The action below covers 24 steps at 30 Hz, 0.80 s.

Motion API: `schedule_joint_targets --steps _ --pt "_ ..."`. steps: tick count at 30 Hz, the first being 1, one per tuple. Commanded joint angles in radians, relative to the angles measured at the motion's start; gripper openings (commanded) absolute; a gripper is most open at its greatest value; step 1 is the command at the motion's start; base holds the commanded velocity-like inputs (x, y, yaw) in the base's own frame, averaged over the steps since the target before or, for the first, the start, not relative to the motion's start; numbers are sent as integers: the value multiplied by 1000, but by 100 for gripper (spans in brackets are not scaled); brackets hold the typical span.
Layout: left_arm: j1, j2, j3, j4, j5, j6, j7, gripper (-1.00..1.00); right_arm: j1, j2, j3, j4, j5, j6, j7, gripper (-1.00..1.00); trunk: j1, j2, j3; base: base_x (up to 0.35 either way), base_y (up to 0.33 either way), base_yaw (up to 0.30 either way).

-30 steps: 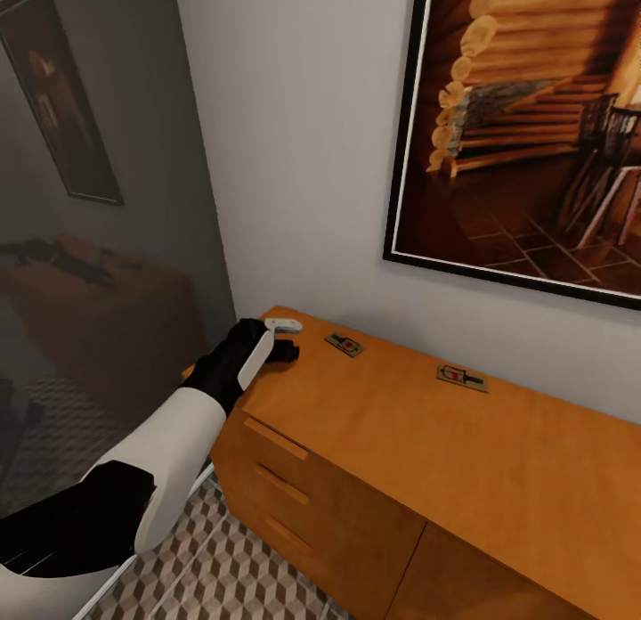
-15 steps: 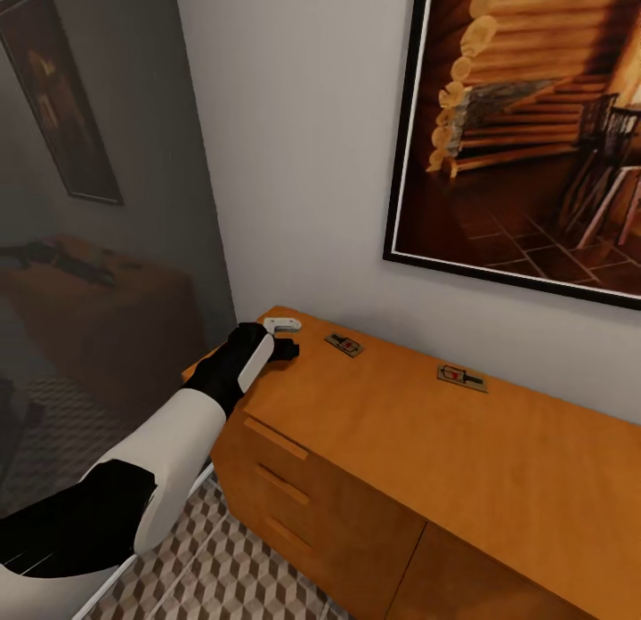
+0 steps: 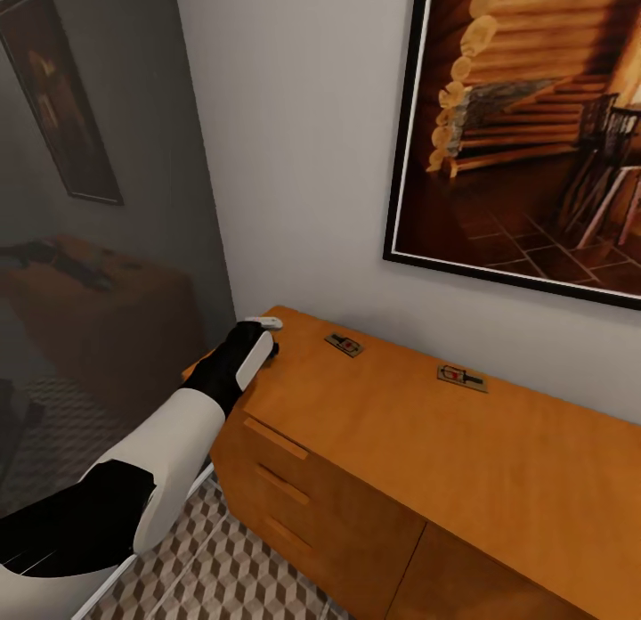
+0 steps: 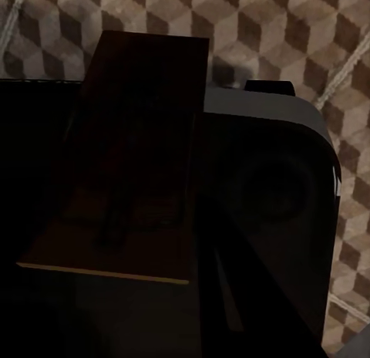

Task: Take the four mousetraps from the cabinet in the bathroom and place them on the bathroom floor. Make sure all four end up on the same floor surface, and ensure that at least two of them are either under or directly next to the same bathroom sink.

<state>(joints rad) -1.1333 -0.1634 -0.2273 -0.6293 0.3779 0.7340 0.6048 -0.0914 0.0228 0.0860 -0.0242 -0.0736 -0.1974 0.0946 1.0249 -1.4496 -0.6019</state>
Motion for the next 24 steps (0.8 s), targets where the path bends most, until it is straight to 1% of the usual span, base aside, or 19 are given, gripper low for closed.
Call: schedule_joint_targets --steps 1,2,6,24 --pt "0 1 -4 20 14 8 23 100 -1 0 8 1 -12 -4 5 -100 0 0 -1 0 0 0" --pt "0 1 -5 12 22 8 37 100 -1 0 8 1 -12 -4 5 -100 0 0 -1 0 0 0" --pt "0 1 -7 -12 30 10 48 100 -1 0 8 1 -12 -4 5 -100 0 0 -1 0 0 0" --pt "0 1 -9 -23 32 14 46 100 -1 -2 8 1 -13 -5 6 -100 0 0 -1 0 0 0"
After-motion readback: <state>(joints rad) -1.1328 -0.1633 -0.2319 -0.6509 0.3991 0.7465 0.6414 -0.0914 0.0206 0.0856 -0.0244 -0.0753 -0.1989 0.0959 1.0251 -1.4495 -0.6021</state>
